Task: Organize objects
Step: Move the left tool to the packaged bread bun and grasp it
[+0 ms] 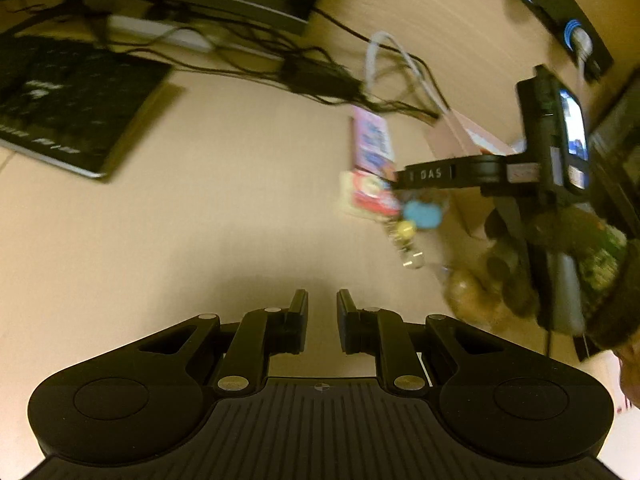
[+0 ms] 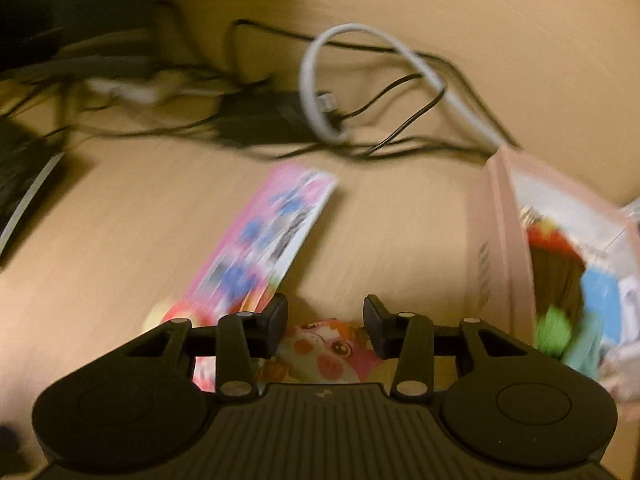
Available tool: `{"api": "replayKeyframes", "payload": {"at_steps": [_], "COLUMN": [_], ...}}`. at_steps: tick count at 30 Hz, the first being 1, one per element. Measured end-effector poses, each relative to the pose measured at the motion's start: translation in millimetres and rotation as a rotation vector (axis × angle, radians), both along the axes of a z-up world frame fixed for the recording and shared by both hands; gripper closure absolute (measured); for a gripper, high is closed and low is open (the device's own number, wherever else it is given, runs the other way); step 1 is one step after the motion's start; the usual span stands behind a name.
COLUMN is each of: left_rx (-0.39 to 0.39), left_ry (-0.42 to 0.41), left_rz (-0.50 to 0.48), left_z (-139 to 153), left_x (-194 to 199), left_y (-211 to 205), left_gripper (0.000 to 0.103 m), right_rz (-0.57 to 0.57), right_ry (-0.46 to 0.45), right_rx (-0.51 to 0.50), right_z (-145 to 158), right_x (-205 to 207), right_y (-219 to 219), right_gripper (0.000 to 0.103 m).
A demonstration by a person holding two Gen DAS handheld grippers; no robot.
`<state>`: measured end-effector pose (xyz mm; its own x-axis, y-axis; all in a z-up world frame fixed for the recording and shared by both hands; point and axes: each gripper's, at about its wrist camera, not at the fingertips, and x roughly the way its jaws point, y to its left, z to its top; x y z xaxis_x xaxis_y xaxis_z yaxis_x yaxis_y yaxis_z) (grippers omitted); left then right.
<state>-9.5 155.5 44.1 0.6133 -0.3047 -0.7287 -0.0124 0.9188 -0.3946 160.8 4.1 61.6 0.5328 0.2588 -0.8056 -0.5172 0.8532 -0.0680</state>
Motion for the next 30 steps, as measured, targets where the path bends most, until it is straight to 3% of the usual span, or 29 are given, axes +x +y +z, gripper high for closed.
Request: {"api": "replayKeyframes", "payload": {"at_steps": [2,4,6,11,14,21,25,26,28,30], "left_rx": [0.019,0.068,0.136,0.229,0.290,0.363,0.391,0.400,0.412,0.421], "left_ry": [0.007,0.017,0.022,0.030,0.010,0.000,-0.007,-0.010,-0.010,-0.007], "left_rz": [-0.036,-0.070,-0.107,-0.185,-0.205,-0.280,-0.309,-0.313,-0.333,-0.358], "left_z": [-1,-2,-3,-8,-9,-9,-10,-10,-11,-11], "left_x": [3,4,5,11,17,20,21,21,20,21], "left_y": [-12,-24,-38,-63,-80,-110,-125,-129,-137,-144], "left_gripper": [0.086,0.086,0.086,0.086,0.086,0.085,0.082,0.080,0.064,0.063], "right_rz": [0.045,0.066,0.060,-0.021,-0.137,-0.458,-0.517,-0.527,-0.542,-0.535], "right_ry": [0.006,-0.043,-0.105,-0.210,-0.254,-0.087,-0.072,-0.071,-0.075,-0.100], "right_rx": [0.050,0.066,0.079,0.092,0.063,0.060,0.068,0.076,0.102,0.109], "right_z": [13,31,47,67,58,-4,-23,-26,-31,-34], "right_x": [-18,-35,-49,-73,-83,-80,-85,-87,-89,-97], "right_y": [-12,-22,-38,-101,-145,-215,-230,-233,-238,-237], "right_gripper": [0.061,0.056,0.038,0.020,0.011,0.009,0.008,0.004,0.000,0.000]}}
